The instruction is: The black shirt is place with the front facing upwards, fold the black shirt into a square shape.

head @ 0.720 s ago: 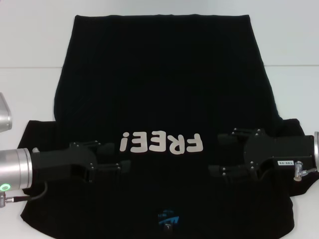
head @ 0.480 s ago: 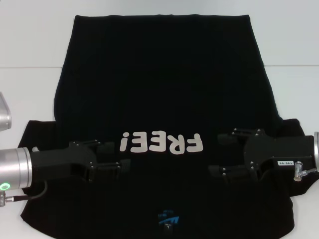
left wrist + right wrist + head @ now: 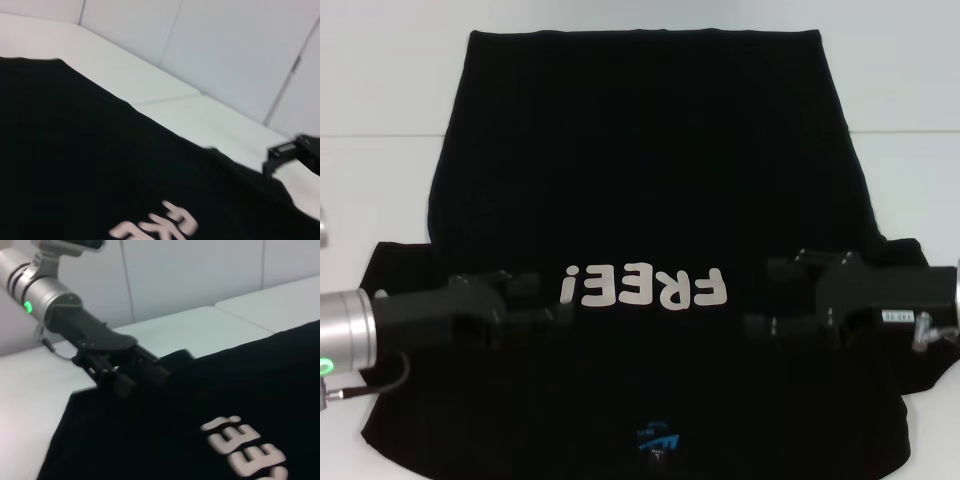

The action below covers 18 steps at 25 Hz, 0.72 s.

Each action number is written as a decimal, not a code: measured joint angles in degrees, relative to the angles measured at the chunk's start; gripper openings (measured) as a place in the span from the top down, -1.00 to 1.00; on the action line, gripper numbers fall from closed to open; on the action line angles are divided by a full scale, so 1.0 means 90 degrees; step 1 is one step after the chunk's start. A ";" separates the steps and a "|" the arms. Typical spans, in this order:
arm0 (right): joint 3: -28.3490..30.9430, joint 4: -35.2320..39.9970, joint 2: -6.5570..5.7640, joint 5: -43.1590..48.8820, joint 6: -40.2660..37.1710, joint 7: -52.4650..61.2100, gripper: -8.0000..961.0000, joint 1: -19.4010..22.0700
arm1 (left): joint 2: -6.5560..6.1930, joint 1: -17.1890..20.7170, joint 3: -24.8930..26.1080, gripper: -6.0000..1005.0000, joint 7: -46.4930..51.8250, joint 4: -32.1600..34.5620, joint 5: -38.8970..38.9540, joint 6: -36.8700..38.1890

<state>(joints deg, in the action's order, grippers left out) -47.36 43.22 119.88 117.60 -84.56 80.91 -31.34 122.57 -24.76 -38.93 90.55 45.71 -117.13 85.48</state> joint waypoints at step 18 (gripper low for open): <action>0.0569 -0.0293 -0.0220 -0.0324 0.1744 0.4212 -0.95 -0.0052 | -0.0862 0.0738 0.1954 -0.57 0.4453 -0.0345 0.0011 -0.0503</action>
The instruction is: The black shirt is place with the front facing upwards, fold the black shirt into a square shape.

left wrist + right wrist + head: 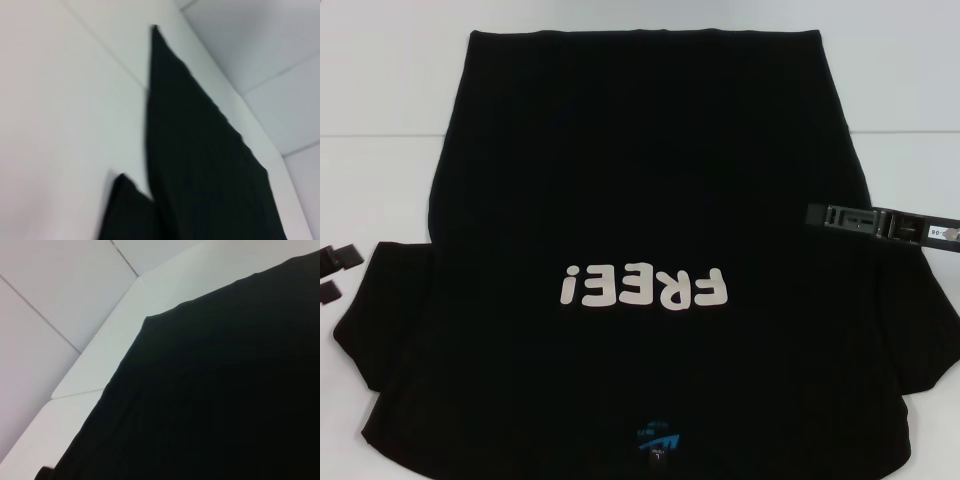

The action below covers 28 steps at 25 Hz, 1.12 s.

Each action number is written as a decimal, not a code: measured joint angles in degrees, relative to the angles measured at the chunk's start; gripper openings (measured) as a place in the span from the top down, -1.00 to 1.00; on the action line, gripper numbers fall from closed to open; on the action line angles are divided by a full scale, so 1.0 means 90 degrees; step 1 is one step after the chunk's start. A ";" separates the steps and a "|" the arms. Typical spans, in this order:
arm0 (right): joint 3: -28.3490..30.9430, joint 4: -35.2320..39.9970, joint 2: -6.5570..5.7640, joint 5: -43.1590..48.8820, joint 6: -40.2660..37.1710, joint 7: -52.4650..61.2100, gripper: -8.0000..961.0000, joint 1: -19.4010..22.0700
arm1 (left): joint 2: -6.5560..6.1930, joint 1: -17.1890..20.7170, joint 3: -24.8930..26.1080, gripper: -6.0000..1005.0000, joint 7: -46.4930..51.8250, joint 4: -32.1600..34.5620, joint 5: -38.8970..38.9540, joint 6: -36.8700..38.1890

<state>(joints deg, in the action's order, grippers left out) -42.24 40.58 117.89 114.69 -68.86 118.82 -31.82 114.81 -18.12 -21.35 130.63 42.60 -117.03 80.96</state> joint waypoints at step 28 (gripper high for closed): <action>0.0114 -0.0046 -0.0013 -0.0010 0.0093 0.0039 -0.94 -0.0138 | 0.0013 -0.0060 -0.0140 -0.56 0.0401 -0.0477 -0.0852 -0.0879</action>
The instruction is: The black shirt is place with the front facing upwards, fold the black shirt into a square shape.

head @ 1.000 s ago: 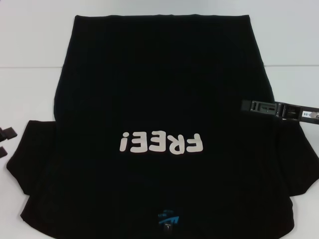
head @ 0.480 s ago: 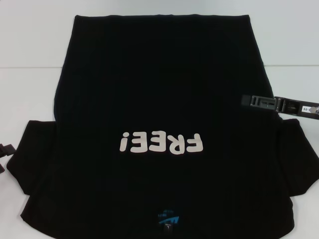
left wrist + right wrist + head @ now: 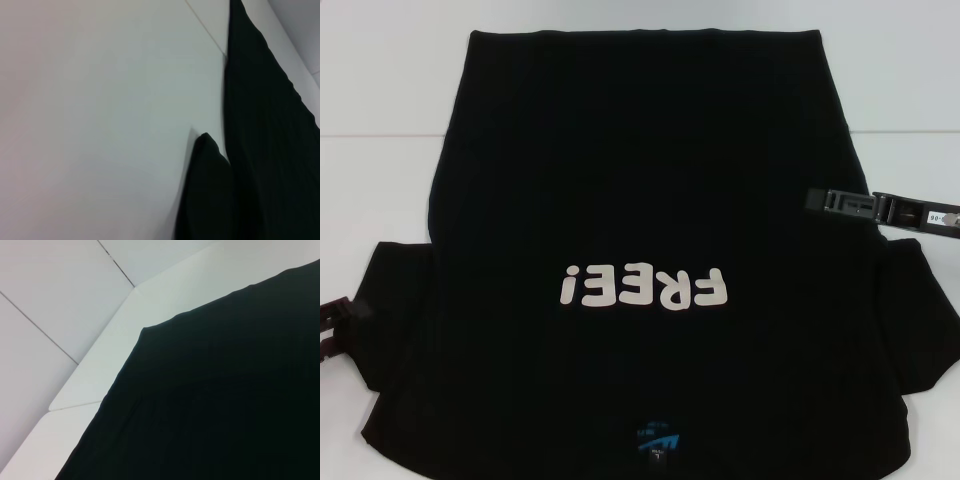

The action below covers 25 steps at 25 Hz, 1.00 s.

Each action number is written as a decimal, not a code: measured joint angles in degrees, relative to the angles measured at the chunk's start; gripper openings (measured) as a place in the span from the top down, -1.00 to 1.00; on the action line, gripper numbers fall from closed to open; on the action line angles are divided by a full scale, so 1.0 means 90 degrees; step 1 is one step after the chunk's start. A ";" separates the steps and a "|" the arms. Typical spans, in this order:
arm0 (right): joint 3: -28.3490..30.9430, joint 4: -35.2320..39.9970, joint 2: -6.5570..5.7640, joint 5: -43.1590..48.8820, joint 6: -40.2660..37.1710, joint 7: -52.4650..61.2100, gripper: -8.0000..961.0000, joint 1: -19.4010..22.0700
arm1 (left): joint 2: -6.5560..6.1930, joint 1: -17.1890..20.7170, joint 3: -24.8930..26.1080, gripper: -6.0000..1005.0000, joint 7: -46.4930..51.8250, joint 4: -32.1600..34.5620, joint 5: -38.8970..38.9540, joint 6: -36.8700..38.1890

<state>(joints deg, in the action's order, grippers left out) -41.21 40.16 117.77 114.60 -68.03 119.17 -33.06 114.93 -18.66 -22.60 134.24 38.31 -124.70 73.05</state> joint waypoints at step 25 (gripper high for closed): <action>0.0235 0.0000 0.0000 0.0001 -0.0055 0.0001 -0.92 0.0041 | 0.0014 -0.0155 -0.0351 0.44 0.0065 0.0060 -0.0011 -0.0035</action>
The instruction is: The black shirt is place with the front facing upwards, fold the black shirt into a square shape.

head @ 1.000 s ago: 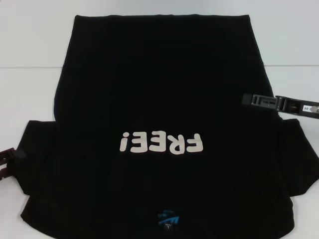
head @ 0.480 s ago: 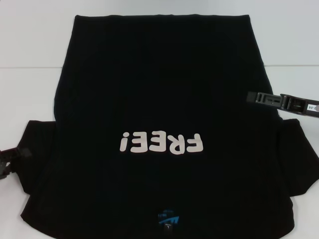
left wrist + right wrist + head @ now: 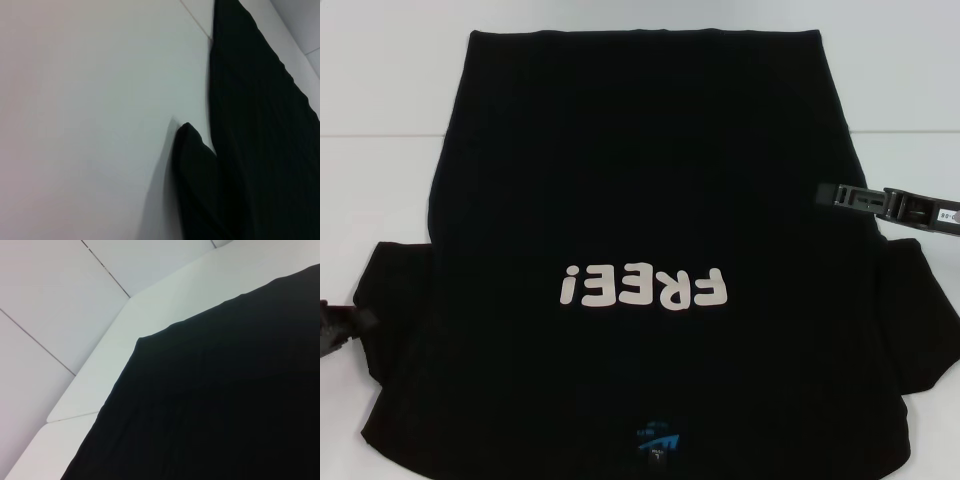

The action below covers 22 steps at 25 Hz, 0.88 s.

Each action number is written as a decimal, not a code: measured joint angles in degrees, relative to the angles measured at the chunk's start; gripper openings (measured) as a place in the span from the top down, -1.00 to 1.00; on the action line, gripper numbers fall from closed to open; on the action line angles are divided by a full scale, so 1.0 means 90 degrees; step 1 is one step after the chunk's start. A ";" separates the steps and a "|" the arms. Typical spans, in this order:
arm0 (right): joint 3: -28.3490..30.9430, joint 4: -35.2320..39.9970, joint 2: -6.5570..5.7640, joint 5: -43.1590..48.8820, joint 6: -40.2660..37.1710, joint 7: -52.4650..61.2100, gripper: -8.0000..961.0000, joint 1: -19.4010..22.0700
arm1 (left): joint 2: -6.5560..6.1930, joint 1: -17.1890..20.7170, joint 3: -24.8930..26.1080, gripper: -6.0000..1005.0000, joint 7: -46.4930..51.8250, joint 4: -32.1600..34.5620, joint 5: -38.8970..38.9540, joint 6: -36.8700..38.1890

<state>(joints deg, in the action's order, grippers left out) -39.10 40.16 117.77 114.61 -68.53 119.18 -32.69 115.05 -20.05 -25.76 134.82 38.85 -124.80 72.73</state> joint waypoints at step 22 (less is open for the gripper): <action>0.0058 -0.0067 0.0000 -0.0014 0.0040 -0.0013 -0.91 0.0019 | -0.0055 0.0276 0.0353 0.93 0.0443 0.0659 -0.0298 -0.0225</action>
<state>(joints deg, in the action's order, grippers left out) -38.58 39.56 117.77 114.49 -68.16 119.06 -32.52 114.56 -17.56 -22.59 138.81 44.78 -127.48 70.70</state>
